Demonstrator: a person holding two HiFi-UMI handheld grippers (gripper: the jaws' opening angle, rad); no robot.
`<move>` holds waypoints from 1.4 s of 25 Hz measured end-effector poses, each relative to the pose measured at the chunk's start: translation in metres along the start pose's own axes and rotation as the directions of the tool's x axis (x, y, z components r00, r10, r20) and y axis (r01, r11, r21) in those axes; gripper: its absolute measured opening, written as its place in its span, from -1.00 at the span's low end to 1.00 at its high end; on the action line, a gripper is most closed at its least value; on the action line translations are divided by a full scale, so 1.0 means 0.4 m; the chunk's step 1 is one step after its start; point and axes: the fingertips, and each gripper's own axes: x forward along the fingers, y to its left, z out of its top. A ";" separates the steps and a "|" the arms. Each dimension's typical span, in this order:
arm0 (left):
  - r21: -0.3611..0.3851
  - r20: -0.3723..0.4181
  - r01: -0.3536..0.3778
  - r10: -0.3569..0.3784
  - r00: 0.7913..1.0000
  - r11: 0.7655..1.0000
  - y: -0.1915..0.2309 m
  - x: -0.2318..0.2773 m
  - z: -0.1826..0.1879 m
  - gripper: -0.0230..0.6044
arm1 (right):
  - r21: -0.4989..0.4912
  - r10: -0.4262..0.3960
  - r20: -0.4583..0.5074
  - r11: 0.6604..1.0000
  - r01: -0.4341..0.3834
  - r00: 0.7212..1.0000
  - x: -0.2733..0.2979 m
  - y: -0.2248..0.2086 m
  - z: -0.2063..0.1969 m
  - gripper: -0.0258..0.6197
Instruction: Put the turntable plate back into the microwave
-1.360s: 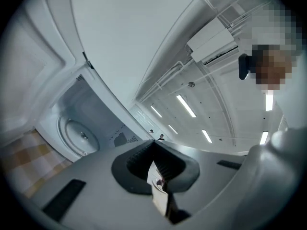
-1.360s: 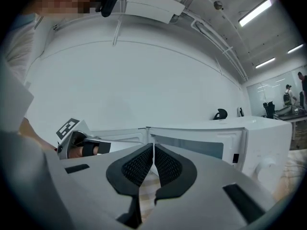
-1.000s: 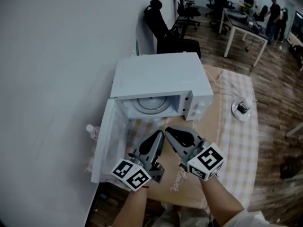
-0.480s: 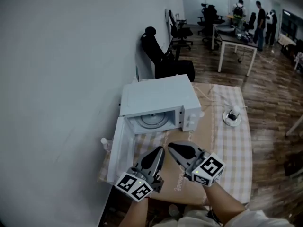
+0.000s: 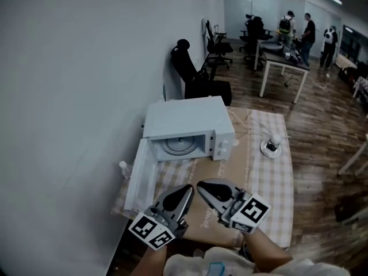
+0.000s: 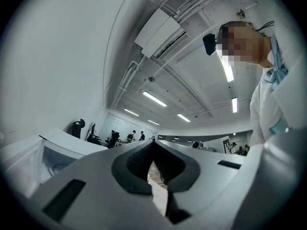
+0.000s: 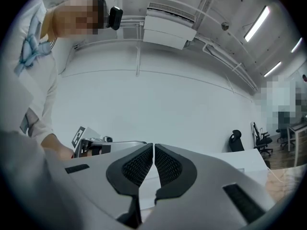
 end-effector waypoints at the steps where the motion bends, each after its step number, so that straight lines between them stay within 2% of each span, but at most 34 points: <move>1: 0.000 0.004 0.000 0.000 1.000 1.000 -0.010 -0.006 0.006 -0.93 | 0.012 0.008 0.003 1.000 -0.008 1.000 -0.010 0.011 0.004 -0.80; 10: 0.034 -0.010 0.006 -0.006 1.000 0.999 -0.066 -0.018 0.031 -0.93 | 0.011 0.037 0.027 0.999 -0.037 0.999 -0.044 0.055 0.038 -0.80; 17: 0.003 -0.026 -0.014 0.014 1.000 1.000 -0.067 -0.040 0.020 -0.93 | 0.015 0.037 0.019 0.999 -0.038 0.999 -0.068 0.056 0.047 -0.80; 24: -0.007 -0.025 0.027 -0.027 0.999 1.000 -0.081 -0.007 0.018 -0.93 | -0.002 0.056 -0.003 0.998 -0.056 0.998 -0.056 0.062 0.053 -0.80; 35: -0.017 -0.036 0.036 -0.037 0.999 0.999 -0.073 -0.004 0.010 -0.93 | 0.026 0.048 -0.018 0.999 -0.047 0.999 -0.055 0.046 0.039 -0.82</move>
